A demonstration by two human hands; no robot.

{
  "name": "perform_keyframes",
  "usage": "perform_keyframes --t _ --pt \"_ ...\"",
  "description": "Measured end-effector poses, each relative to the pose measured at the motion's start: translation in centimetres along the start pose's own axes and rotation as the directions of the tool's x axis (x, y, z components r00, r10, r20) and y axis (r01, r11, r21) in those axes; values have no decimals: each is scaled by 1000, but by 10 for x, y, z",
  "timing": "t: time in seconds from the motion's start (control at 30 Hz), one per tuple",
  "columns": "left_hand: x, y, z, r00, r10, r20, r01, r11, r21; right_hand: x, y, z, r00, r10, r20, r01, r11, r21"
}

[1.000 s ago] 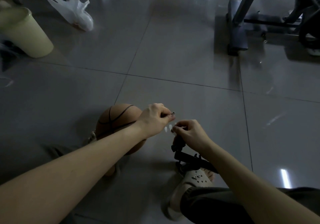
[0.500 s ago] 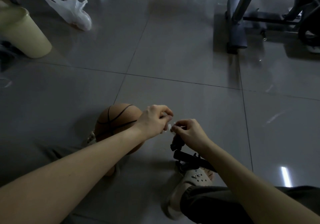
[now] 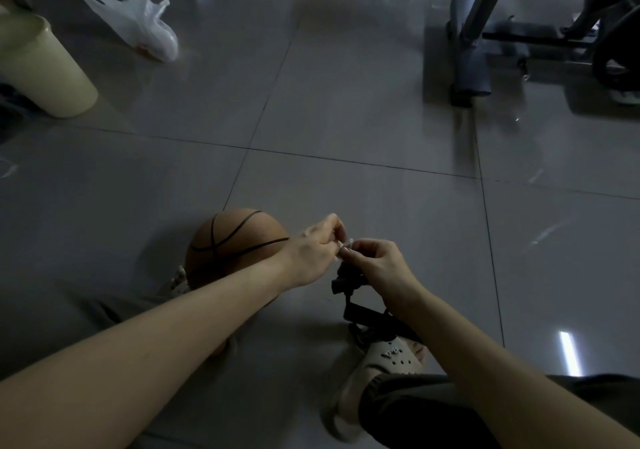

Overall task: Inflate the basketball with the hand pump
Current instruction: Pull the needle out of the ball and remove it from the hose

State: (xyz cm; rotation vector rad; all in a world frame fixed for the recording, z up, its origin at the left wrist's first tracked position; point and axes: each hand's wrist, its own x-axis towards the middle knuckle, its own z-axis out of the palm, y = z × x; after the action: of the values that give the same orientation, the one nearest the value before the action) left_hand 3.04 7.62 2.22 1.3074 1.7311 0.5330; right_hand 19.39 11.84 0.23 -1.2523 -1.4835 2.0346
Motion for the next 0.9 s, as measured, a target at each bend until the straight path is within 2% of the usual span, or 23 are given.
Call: perform_keyframes --t 0.13,0.23,0.33,0.43,0.63,0.9 --pt "-2 0 1 1000 14 -24 -16 996 -88 1 -1 -6 1000 23 18 -24 999 42" --pt "-3 2 2 994 -41 -105 20 981 -195 2 -2 -9 999 18 28 -19 998 56" --pt "-4 0 -4 986 -98 -134 68 975 -213 2 -3 -10 1000 25 0 -25 998 53" --pt "-5 -3 -10 989 -76 -130 50 980 -193 1 -2 -8 1000 11 -28 -10 999 35" --pt "-3 -1 -14 965 67 -253 -95 990 -100 1 -1 -1 998 -24 -66 18 996 -86" --pt "-5 -3 -8 960 135 -246 -133 991 23 1 -2 2 989 -68 -128 38 973 -226"
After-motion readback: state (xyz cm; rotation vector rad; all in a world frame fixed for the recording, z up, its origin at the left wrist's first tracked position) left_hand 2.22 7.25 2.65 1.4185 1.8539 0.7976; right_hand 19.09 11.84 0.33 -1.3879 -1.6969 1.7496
